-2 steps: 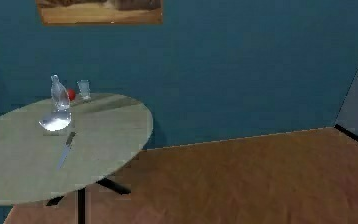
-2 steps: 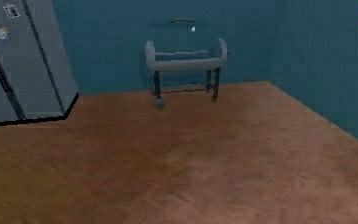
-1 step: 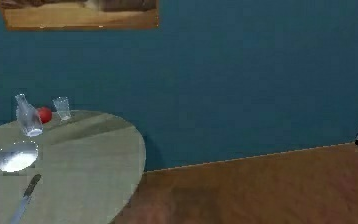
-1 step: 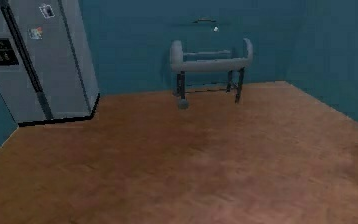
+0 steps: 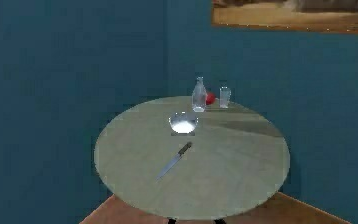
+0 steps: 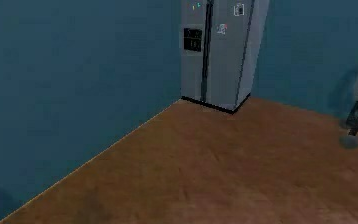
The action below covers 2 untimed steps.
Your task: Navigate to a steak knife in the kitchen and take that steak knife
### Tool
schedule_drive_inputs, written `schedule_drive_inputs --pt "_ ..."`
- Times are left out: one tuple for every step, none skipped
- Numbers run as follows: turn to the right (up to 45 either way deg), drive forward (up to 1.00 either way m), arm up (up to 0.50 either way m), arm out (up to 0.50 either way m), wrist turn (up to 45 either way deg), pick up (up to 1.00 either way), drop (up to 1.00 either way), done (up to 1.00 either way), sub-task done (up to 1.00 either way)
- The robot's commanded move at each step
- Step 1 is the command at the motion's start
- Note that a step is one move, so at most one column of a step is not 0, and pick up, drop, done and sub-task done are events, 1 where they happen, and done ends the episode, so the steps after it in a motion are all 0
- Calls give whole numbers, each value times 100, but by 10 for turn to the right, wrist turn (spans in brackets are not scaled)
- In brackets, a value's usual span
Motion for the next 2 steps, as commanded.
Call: schedule_drive_inputs --pt "-450 0 0 0 0 0 0 0 0" --pt "-390 0 0 0 0 0 0 0 0"
